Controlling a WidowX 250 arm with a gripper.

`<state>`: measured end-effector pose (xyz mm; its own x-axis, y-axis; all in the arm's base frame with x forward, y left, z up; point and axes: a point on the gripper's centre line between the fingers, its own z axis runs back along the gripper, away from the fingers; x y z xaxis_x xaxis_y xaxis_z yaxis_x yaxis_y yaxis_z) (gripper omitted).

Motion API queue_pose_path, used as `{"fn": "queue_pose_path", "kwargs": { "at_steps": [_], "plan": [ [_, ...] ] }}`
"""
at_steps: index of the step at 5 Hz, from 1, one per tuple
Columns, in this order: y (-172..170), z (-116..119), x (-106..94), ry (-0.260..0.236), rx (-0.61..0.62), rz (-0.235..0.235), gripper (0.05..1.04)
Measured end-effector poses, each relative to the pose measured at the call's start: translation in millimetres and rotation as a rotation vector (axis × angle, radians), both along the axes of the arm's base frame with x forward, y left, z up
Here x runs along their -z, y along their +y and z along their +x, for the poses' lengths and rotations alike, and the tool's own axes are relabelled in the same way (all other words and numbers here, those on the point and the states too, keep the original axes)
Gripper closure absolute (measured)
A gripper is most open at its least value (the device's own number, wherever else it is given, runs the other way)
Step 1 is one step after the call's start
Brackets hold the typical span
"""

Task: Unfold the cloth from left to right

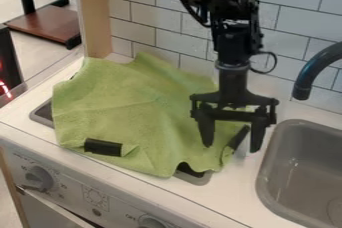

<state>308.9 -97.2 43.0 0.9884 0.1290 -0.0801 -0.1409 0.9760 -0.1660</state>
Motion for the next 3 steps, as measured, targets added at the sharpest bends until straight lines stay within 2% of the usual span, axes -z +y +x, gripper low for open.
{"fn": "queue_pose_path", "kwargs": {
  "at_steps": [1,2,3],
  "plan": [
    [2,-4,-22.6,0.019,0.016,-0.035,0.082],
    [19,-5,-52.9,-0.031,0.005,-0.048,0.086],
    [51,1,-75.2,-0.129,-0.008,-0.005,0.084]
  ]
}}
